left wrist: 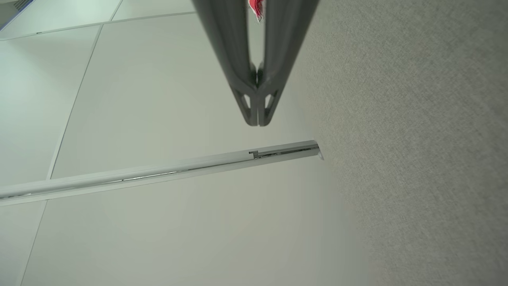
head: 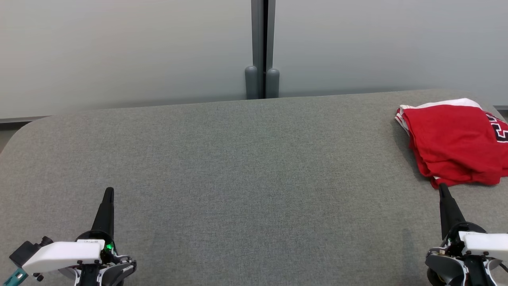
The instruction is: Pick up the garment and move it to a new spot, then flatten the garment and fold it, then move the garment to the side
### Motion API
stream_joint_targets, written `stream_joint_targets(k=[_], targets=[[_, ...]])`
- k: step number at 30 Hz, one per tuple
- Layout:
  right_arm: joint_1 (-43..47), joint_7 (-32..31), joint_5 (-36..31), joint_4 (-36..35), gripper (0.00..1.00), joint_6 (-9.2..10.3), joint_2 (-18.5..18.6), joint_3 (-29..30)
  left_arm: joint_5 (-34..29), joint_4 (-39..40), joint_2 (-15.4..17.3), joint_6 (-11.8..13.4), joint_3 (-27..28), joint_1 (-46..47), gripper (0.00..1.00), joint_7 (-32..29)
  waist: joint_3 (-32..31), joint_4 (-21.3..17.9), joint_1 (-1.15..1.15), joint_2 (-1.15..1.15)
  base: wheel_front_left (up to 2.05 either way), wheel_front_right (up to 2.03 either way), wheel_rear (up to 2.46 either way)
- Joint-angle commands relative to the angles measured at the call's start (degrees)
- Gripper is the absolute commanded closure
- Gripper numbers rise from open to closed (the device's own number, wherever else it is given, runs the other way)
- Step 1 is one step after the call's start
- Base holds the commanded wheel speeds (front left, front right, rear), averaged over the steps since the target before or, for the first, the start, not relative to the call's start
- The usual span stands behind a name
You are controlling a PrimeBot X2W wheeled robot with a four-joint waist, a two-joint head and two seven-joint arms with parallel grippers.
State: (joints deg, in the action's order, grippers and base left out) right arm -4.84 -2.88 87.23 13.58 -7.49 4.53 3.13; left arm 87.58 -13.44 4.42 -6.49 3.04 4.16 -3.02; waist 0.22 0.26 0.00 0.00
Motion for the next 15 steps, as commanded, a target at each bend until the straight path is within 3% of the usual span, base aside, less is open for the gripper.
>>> stream_joint_targets(k=[1, 15], targets=[[-0.9, -0.6, 1.7, 0.0, 1.00, 0.00, 0.1, 0.4, 1.4, 0.0, 0.1, -0.5, 0.6, 1.6, 1.00, -0.4, 0.0, 0.0, 0.00, 0.00, 0.00, 0.00, 0.00], [-1.4, -2.1, 6.8, 0.3, 1.00, 0.00, -0.1, 1.3, 6.4, -0.6, 0.0, -1.2, 1.6, 2.5, 1.00, -1.9, 0.0, -0.2, 0.00, 0.00, 0.00, 0.00, 0.00]])
